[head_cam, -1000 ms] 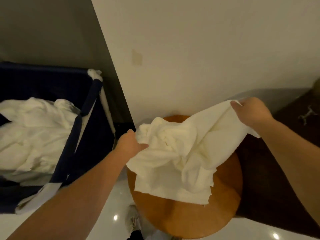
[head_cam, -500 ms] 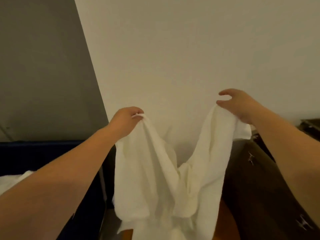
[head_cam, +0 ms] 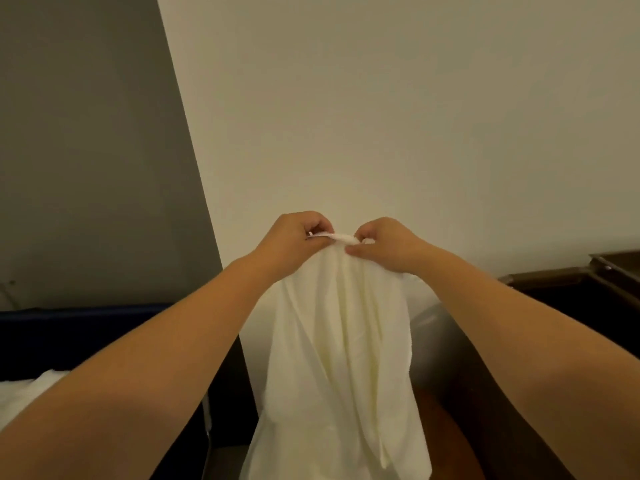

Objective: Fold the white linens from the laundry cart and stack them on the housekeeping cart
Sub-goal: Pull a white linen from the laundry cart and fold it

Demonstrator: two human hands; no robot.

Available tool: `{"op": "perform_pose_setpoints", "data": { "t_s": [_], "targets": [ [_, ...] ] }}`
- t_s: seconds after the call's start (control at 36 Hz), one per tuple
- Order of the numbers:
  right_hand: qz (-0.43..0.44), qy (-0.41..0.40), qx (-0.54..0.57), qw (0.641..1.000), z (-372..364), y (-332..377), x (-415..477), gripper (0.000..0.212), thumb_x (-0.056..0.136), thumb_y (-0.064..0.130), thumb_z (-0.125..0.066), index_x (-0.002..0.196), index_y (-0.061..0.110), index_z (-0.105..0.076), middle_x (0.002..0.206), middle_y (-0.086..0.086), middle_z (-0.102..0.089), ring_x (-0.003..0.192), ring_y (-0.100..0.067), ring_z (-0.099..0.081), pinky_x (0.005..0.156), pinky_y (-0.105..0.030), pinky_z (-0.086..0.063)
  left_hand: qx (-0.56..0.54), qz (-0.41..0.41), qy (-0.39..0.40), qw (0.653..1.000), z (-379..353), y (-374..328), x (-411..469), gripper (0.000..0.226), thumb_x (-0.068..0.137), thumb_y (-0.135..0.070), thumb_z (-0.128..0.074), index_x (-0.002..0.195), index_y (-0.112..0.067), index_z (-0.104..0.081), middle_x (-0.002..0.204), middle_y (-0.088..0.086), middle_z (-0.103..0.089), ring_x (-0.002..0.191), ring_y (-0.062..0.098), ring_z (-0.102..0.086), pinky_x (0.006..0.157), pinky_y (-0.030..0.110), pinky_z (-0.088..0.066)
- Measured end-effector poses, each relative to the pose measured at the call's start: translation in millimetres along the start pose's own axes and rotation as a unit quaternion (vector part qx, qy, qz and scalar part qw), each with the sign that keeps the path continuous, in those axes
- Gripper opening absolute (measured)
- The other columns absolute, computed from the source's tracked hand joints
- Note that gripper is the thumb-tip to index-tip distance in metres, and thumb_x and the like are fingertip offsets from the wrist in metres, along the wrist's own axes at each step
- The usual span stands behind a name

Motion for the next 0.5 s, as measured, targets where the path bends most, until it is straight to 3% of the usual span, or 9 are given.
{"op": "perform_pose_setpoints", "data": {
  "t_s": [0.11,0.22,0.33,0.5],
  "targets": [
    [0.023,-0.051,-0.014,0.998,10.8,10.2,6.8,0.014,0.087,0.03,-0.066,0.079,0.019,-0.066,0.082,-0.003,-0.062,0.078,-0.019,-0.058,0.067,-0.03,-0.042,0.056,0.044,0.014,0.997,-4.7,31.9,-11.6,0.019,0.087,-0.011,-0.066,0.103,-0.021,-0.061,0.093,-0.012,-0.057,0.071,0.006,-0.054,0.064,0.021,-0.046],
    [0.038,-0.102,-0.022,0.994,28.9,21.0,11.5,0.011,0.088,0.027,-0.064,0.079,0.02,-0.065,0.085,0.001,-0.062,0.083,-0.016,-0.056,0.072,-0.025,-0.038,0.054,0.12,-0.002,0.991,-11.7,70.0,-30.0,0.026,0.089,-0.002,-0.052,0.1,-0.024,-0.058,0.093,-0.009,-0.058,0.079,0.012,-0.058,0.061,0.02,-0.045],
    [0.02,-0.175,-0.011,0.984,59.4,16.0,12.8,0.011,0.087,0.028,-0.065,0.079,0.02,-0.065,0.086,-0.001,-0.063,0.088,-0.018,-0.058,0.08,-0.028,-0.044,0.066,0.191,-0.026,0.979,-9.4,104.0,-46.1,0.025,0.089,-0.001,-0.05,0.102,-0.021,-0.056,0.09,-0.005,-0.056,0.078,0.01,-0.054,0.059,0.019,-0.041],
    [-0.014,-0.272,0.009,0.962,106.7,1.5,9.3,0.011,0.086,0.03,-0.066,0.081,0.02,-0.066,0.085,-0.004,-0.063,0.084,-0.02,-0.059,0.081,-0.032,-0.047,0.097,0.241,-0.04,0.965,6.5,136.1,-67.3,0.015,0.089,-0.004,-0.051,0.083,-0.016,-0.056,0.074,-0.001,-0.053,0.068,0.014,-0.052,0.054,0.022,-0.036]
  ]
}}
Point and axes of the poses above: each hand's wrist, its own x-axis towards the middle knuckle, its own z-axis out of the back of the hand, y = z × x, the point moved 4 cm from there along x, towards the middle knuckle
